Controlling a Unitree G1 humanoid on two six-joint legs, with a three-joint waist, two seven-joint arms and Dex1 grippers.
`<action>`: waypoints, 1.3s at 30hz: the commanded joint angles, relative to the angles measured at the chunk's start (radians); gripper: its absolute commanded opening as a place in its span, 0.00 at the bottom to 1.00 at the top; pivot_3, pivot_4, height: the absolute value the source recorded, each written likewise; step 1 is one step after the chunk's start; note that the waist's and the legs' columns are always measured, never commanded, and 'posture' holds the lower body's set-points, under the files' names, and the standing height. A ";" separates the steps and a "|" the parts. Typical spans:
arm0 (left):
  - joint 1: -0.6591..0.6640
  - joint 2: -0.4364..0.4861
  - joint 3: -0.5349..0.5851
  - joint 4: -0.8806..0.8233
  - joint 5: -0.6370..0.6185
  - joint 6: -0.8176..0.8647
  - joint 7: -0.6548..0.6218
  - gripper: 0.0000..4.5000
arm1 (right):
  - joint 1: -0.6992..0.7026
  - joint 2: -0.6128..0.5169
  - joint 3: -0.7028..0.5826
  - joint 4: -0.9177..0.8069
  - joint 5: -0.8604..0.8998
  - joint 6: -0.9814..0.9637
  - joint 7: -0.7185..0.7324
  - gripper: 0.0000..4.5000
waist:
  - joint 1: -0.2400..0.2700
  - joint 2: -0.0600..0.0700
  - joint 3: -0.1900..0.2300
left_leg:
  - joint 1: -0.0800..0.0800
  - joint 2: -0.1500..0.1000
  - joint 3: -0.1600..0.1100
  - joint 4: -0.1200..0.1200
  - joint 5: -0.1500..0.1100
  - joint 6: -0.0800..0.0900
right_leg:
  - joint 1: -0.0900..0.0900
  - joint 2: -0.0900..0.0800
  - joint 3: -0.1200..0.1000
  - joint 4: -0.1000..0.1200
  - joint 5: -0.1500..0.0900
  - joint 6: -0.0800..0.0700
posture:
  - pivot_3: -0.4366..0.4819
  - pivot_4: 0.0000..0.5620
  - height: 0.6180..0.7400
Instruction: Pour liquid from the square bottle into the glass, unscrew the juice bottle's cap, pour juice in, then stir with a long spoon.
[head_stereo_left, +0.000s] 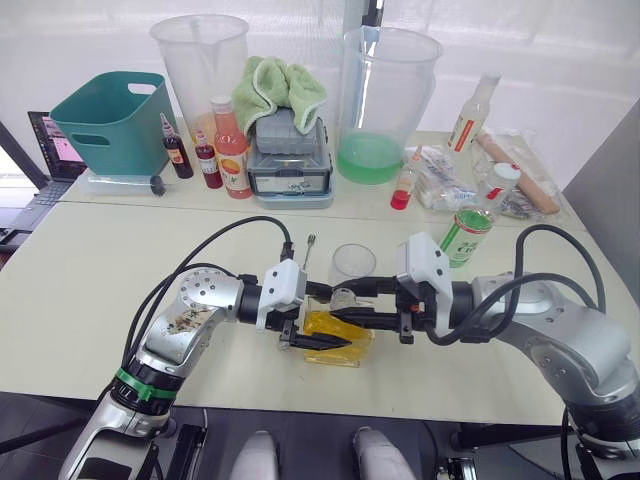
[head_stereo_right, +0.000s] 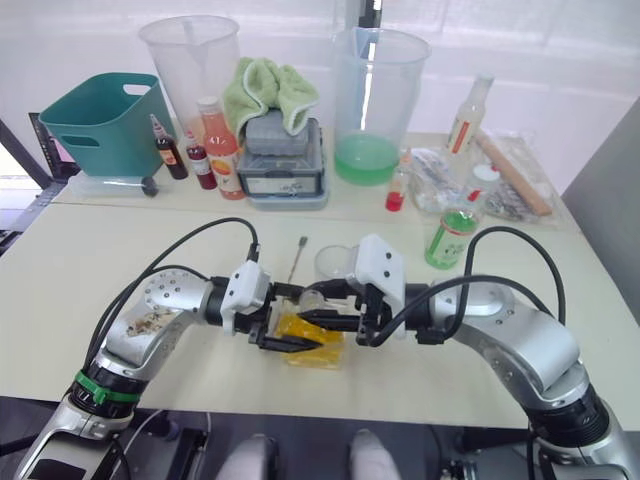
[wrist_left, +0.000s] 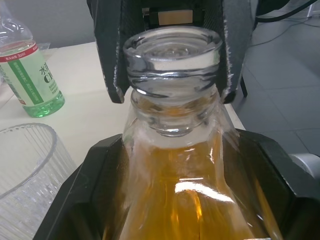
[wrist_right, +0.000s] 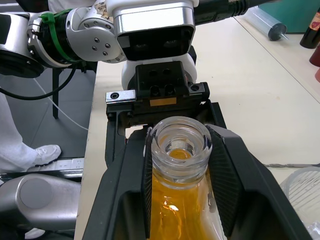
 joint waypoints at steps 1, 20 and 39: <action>0.007 -0.002 -0.034 0.004 0.028 0.010 0.009 0.63 | -0.044 0.029 -0.057 -0.017 0.048 -0.021 0.013 0.24 | 0.000 0.000 0.000 | 0.000 0.000 0.000 0.000 0.000 0.000 | 0.000 0.000 0.000 0.000 0.000 0.000 | 0.48 0.27 0.90; 0.012 0.014 -0.069 -0.008 0.043 0.020 -0.007 0.63 | -0.097 0.027 -0.178 -0.035 0.153 0.058 -0.014 0.24 | 0.000 0.000 0.000 | -0.001 0.000 0.000 0.000 0.000 0.000 | -0.001 0.000 0.000 0.000 0.000 0.000 | 0.48 0.27 0.90; 0.003 -0.013 -0.044 0.008 0.019 -0.015 0.008 0.63 | 0.329 -0.155 -0.679 0.241 0.002 -0.112 0.086 0.24 | 0.010 0.000 -0.001 | 0.000 0.000 0.000 -0.002 0.000 0.001 | 0.001 -0.001 0.000 -0.004 0.000 0.000 | 0.48 0.27 0.90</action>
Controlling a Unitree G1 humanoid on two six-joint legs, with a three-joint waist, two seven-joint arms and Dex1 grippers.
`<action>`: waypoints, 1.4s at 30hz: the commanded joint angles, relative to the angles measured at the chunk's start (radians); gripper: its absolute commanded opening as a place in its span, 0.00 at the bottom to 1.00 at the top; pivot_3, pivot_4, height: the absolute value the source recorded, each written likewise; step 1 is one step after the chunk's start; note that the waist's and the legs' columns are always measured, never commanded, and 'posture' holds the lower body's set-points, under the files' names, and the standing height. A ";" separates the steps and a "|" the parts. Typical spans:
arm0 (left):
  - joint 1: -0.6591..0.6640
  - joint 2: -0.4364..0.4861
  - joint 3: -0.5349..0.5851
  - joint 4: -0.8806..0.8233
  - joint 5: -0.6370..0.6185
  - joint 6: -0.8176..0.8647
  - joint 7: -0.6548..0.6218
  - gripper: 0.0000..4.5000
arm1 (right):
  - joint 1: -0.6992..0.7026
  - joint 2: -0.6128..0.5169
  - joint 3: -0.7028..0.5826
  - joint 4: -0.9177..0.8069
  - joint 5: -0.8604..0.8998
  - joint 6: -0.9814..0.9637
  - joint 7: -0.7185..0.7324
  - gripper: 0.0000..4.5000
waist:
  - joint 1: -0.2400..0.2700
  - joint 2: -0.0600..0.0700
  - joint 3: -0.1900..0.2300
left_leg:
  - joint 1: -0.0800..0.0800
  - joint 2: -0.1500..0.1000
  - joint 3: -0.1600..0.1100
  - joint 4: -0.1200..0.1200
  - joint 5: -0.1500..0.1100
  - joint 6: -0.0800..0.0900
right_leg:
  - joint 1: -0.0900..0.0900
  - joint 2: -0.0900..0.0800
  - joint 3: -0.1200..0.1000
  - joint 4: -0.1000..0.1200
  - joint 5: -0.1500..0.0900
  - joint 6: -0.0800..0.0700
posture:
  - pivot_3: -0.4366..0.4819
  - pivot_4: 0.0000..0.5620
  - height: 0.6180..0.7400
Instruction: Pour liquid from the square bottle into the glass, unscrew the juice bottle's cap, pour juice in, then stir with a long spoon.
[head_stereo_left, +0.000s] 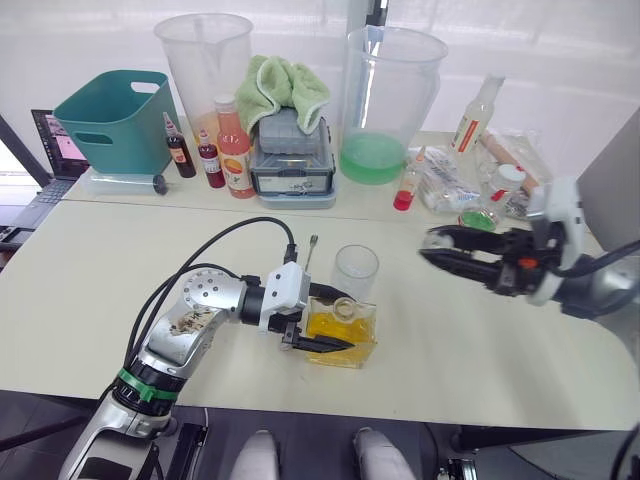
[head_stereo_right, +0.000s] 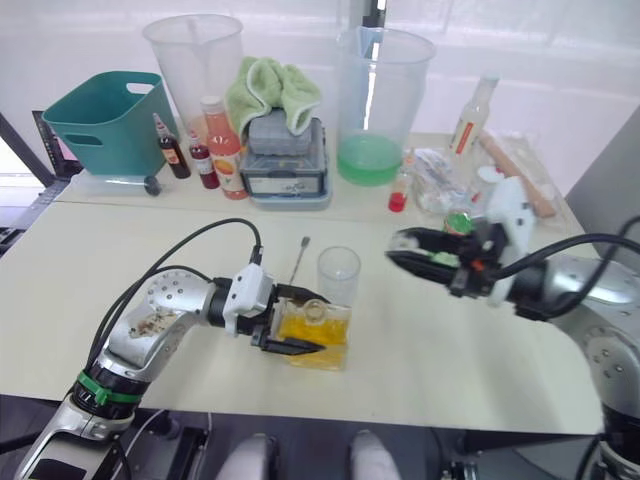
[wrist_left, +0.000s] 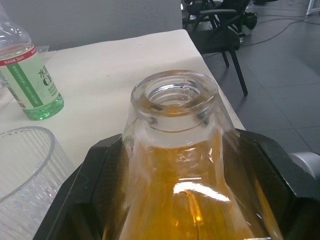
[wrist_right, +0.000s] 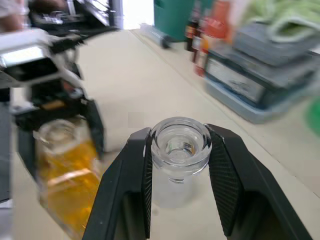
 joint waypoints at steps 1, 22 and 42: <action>0.000 -0.010 -0.018 0.019 0.016 0.000 0.003 0.63 | 0.083 -0.001 -0.114 0.121 -0.098 -0.111 0.015 0.24 | -0.002 0.000 0.000 | 0.000 0.000 0.001 0.000 0.000 0.000 | 0.000 0.000 0.000 0.000 0.000 0.000 | 0.48 0.27 0.90; 0.003 -0.009 0.004 -0.024 0.015 0.038 0.038 0.63 | 0.013 0.209 -0.050 0.850 -0.408 -0.572 -0.155 0.24 | -0.011 0.005 -0.001 | 0.001 -0.001 0.001 0.000 0.000 0.000 | 0.001 -0.001 0.002 0.000 0.001 0.001 | 0.48 0.27 0.90; 0.004 -0.018 0.005 -0.029 0.002 0.049 0.040 0.63 | 0.033 0.103 -0.093 0.623 -0.284 -0.389 -0.111 1.00 | -0.012 0.009 -0.001 | 0.001 -0.002 0.001 0.001 0.000 0.000 | 0.001 -0.001 0.003 0.000 0.001 0.001 | 0.48 0.27 0.90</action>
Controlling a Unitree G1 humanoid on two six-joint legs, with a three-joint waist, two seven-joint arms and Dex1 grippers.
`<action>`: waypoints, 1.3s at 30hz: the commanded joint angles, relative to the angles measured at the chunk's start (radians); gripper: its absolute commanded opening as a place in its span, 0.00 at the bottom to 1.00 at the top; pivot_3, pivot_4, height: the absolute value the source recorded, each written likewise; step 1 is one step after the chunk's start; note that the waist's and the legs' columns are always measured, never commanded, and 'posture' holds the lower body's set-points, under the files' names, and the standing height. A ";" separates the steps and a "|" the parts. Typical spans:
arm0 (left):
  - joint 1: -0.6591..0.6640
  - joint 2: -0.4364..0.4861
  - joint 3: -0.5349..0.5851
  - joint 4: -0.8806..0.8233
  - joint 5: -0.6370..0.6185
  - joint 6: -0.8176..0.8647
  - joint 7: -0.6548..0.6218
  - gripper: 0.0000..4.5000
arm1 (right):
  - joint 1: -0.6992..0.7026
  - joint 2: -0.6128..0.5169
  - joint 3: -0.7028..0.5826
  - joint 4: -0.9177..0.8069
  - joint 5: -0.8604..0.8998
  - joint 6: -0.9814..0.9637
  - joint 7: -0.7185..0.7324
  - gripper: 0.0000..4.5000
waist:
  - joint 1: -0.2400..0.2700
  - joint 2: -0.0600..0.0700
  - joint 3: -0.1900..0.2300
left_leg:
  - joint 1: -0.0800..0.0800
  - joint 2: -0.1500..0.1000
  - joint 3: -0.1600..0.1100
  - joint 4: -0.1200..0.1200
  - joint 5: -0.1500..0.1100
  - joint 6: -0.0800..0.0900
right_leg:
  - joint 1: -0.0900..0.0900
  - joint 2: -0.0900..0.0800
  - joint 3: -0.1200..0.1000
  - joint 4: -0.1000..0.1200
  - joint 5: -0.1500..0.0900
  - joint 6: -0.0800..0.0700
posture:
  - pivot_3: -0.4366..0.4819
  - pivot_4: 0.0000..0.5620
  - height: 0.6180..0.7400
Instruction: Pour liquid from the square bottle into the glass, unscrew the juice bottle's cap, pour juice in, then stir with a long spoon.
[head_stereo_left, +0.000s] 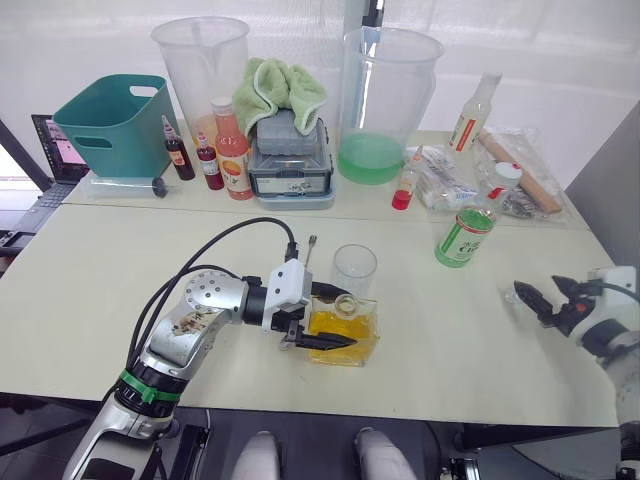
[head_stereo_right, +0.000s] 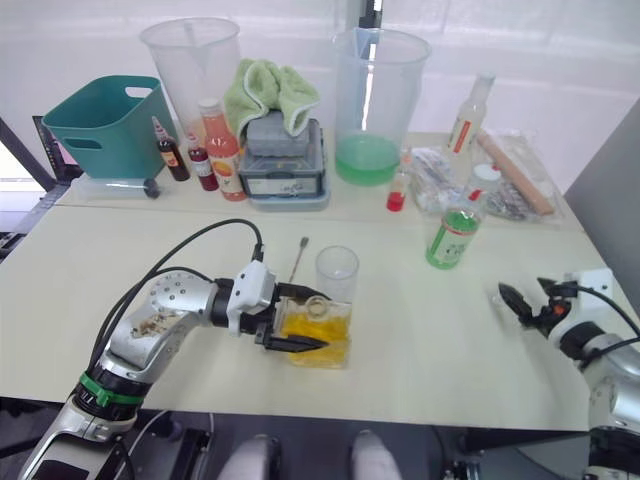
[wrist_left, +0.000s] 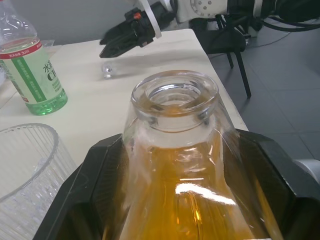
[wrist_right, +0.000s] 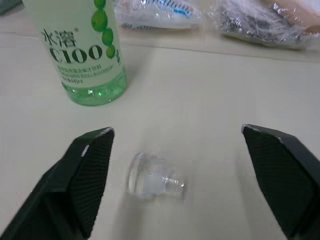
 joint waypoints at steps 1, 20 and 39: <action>-0.003 -0.004 -0.007 -0.012 -0.002 -0.001 -0.001 0.63 | 0.003 -0.068 -0.052 -0.138 0.077 0.084 0.042 1.00 | 0.000 0.000 0.000 | 0.000 0.000 0.000 0.000 0.000 0.000 | 0.000 0.000 0.000 0.000 0.000 0.000 | 0.48 0.27 0.90; 0.040 0.114 0.200 -0.160 -0.204 0.136 0.022 0.63 | 0.013 -0.239 0.029 -0.653 0.452 0.509 0.242 1.00 | -0.025 0.000 0.002 | -0.002 0.002 0.000 -0.001 0.000 0.000 | -0.003 0.002 0.000 0.001 -0.001 0.000 | 0.48 0.27 0.90; -0.150 0.258 0.352 0.123 -0.112 0.035 0.063 0.63 | -0.135 -0.218 0.150 -0.620 0.427 0.500 0.280 1.00 | -0.015 -0.004 0.007 | -0.009 0.002 -0.001 -0.001 0.000 0.000 | -0.009 0.001 -0.001 0.000 0.000 0.000 | 0.48 0.27 0.90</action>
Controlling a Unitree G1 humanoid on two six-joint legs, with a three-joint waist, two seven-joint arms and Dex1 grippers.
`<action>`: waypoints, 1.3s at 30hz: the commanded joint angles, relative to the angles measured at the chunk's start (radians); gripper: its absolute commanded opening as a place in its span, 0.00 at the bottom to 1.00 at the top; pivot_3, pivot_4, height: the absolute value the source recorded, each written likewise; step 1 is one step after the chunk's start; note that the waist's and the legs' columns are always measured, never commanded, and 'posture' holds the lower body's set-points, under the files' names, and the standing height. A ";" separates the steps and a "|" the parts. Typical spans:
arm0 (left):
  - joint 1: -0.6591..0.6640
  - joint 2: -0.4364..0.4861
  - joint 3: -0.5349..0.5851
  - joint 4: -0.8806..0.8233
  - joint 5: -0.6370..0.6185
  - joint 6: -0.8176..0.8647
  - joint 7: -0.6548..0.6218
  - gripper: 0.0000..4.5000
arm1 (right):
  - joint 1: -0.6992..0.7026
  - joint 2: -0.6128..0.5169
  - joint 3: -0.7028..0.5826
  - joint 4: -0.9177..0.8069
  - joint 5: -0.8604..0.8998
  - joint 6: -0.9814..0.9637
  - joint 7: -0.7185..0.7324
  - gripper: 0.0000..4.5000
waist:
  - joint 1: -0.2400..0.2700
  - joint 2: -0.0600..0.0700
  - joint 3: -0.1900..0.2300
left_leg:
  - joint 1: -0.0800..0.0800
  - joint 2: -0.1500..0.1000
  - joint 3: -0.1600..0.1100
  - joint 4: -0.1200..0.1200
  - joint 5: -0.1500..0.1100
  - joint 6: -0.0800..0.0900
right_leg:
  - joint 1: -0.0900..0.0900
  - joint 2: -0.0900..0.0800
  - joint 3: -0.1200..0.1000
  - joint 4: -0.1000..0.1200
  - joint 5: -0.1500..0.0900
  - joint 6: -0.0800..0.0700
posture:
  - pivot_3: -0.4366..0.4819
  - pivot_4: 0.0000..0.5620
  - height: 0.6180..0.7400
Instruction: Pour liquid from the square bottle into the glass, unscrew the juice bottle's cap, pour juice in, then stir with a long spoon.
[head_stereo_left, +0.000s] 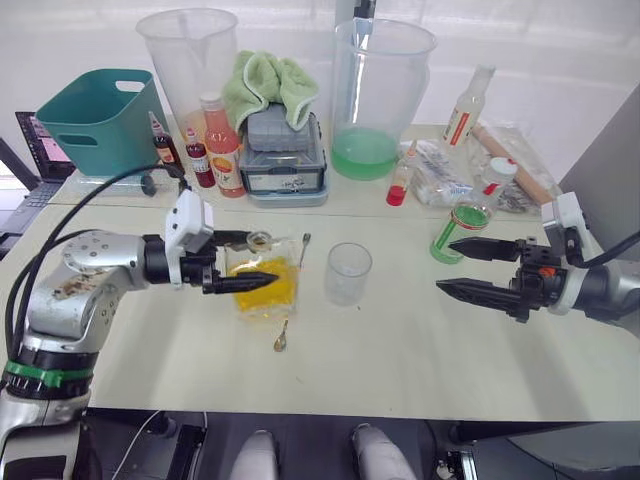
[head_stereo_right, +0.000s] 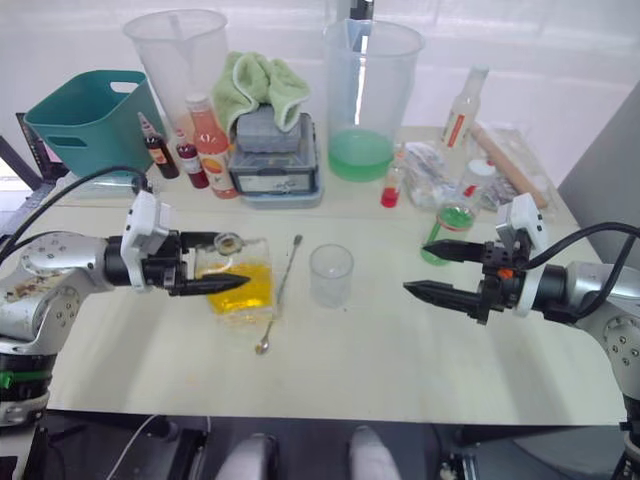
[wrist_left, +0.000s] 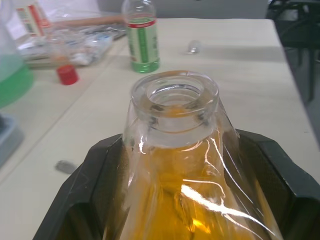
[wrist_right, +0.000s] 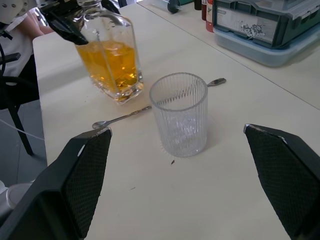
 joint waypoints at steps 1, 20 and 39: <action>-0.098 -0.056 0.022 0.056 0.075 -0.163 0.067 0.63 | -0.011 0.008 -0.018 -0.042 0.012 -0.011 -0.016 1.00 | 0.007 0.000 0.000 | 0.000 0.000 0.000 0.000 0.000 0.000 | 0.000 0.000 0.000 0.000 0.000 0.000 | 0.48 0.27 0.90; -0.420 -0.296 -0.189 0.617 0.608 -0.884 0.390 0.63 | 0.123 0.001 -0.168 -0.218 0.081 0.043 -0.133 1.00 | 0.024 -0.001 0.000 | -0.010 -0.001 -0.001 0.002 0.000 0.000 | -0.011 0.000 0.000 0.004 0.006 -0.008 | 0.48 0.27 0.90; -0.459 -0.372 -0.283 0.756 0.877 -1.169 0.679 0.63 | 0.213 -0.014 -0.257 -0.269 0.117 0.056 -0.187 1.00 | 0.042 -0.001 0.001 | -0.011 -0.003 -0.001 0.004 0.000 0.000 | -0.011 -0.001 0.000 0.006 0.007 -0.007 | 0.48 0.27 0.90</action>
